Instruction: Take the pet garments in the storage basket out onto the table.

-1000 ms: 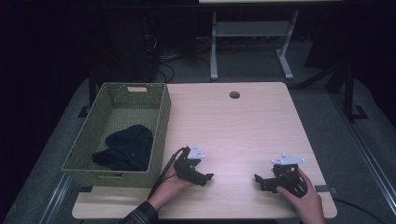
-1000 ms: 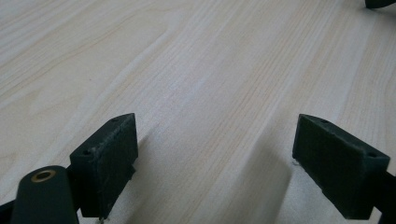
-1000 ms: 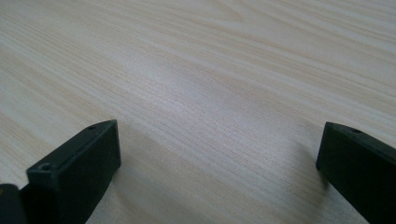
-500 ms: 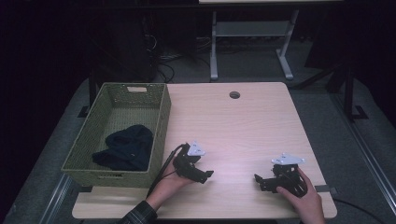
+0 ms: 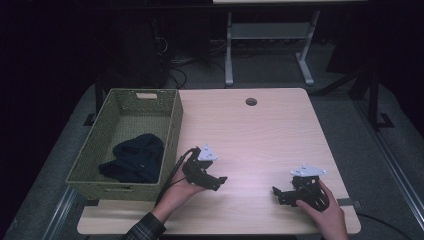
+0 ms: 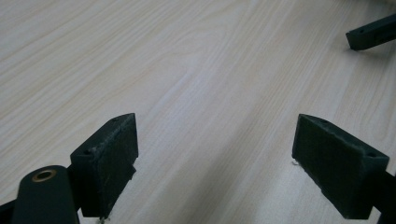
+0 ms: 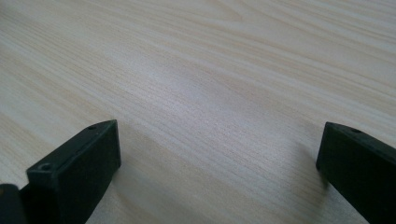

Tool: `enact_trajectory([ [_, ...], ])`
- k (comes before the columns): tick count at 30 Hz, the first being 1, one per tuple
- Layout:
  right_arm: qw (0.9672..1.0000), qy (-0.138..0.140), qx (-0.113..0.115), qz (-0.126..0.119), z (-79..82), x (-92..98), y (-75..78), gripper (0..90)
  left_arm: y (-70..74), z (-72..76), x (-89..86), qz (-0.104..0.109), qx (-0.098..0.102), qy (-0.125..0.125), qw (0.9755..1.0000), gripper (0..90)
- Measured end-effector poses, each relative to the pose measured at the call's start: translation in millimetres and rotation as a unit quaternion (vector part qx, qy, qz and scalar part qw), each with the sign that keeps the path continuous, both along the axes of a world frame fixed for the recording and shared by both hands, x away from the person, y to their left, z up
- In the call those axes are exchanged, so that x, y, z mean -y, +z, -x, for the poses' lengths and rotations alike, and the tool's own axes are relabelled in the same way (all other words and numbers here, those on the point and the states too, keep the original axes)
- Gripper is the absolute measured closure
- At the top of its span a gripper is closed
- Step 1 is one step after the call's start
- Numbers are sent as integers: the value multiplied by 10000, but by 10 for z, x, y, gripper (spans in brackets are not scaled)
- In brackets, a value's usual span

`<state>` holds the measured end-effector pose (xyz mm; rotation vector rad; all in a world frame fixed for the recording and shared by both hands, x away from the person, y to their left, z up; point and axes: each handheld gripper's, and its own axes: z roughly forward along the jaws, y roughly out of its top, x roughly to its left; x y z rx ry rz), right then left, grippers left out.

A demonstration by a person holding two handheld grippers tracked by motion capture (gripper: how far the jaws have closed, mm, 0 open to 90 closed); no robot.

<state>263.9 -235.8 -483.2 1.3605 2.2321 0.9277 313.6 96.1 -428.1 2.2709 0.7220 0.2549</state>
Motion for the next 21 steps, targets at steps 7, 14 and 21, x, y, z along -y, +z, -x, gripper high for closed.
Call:
enact_trajectory([
  [7, 10000, 10, 2, 11, 0, 2, 0, 0, 140, -36, -16, 40, 49, 43, 10000, 141],
  [14, 10000, 11, 1, 12, 0, 2, 0, 0, 255, -71, -11, 28, 65, 21, 10000, 141],
  [21, 10000, 15, 4, 14, -1, 3, 0, 0, 409, -136, -38, 61, 86, 41, 9999, 141],
])
